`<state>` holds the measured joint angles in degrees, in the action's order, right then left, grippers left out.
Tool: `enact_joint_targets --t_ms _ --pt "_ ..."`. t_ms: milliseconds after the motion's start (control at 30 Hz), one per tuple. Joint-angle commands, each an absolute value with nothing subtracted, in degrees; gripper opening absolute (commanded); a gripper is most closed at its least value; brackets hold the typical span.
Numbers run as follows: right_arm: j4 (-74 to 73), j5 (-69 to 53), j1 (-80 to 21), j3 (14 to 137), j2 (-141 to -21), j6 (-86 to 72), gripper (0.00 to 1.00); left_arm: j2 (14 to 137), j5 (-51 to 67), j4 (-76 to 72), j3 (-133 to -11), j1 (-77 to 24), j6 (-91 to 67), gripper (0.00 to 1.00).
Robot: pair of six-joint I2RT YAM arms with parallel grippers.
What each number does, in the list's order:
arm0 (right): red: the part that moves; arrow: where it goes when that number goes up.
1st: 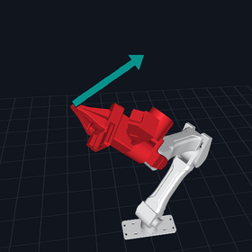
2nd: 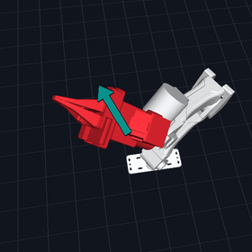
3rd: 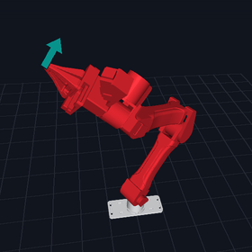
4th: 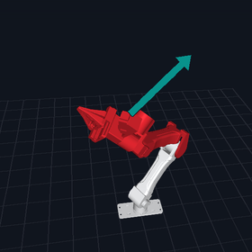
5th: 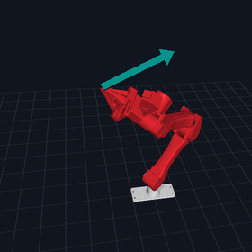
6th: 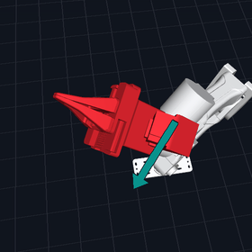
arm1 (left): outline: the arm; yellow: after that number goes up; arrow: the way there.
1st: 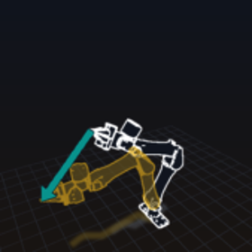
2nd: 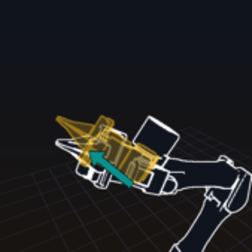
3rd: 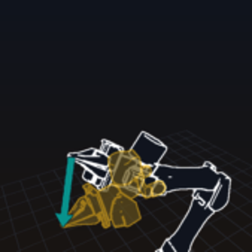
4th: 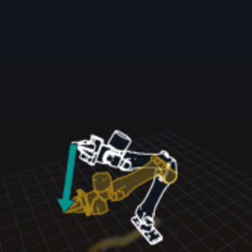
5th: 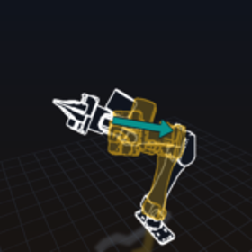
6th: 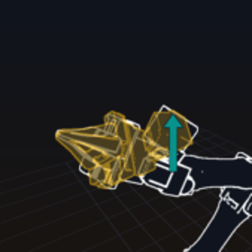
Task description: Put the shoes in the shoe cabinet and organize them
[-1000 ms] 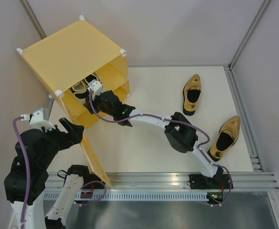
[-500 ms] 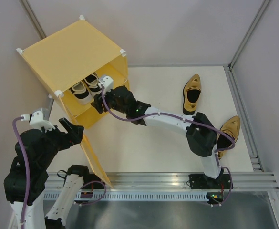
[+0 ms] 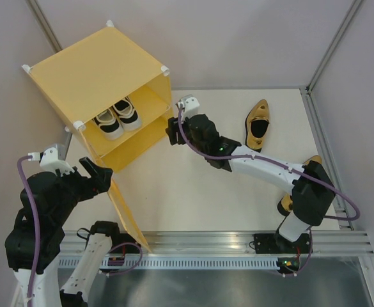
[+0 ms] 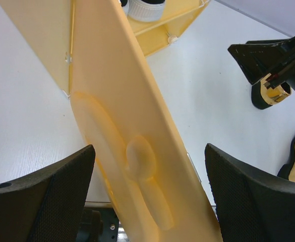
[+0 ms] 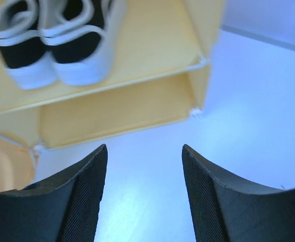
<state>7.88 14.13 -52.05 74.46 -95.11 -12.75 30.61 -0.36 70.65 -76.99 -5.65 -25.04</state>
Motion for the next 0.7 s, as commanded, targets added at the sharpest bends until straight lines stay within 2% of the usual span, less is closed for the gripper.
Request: enact_joint_targets --t_ms 0,133,367,500,667 --pt "4.22 20.30 -46.61 69.89 -90.28 -16.61 0.66 31.29 -1.58 71.19 -78.49 -5.62 -25.84 0.92" --pt "2.73 25.12 -40.09 64.62 -86.94 -18.19 0.68 30.94 -1.58 70.40 -77.96 -5.62 -25.84 0.92" --pt "-1.39 24.96 -26.73 60.30 -86.66 -20.30 0.69 30.59 -0.79 69.26 -76.90 -5.62 -26.37 0.92" --pt "-4.56 21.63 -18.92 61.60 -89.47 -20.48 0.69 30.76 -0.26 68.82 -76.55 -5.62 -26.46 0.92" --pt "-7.38 18.11 -15.39 63.63 -94.04 -20.04 0.66 30.76 -0.26 68.73 -76.46 -5.62 -26.28 0.92"
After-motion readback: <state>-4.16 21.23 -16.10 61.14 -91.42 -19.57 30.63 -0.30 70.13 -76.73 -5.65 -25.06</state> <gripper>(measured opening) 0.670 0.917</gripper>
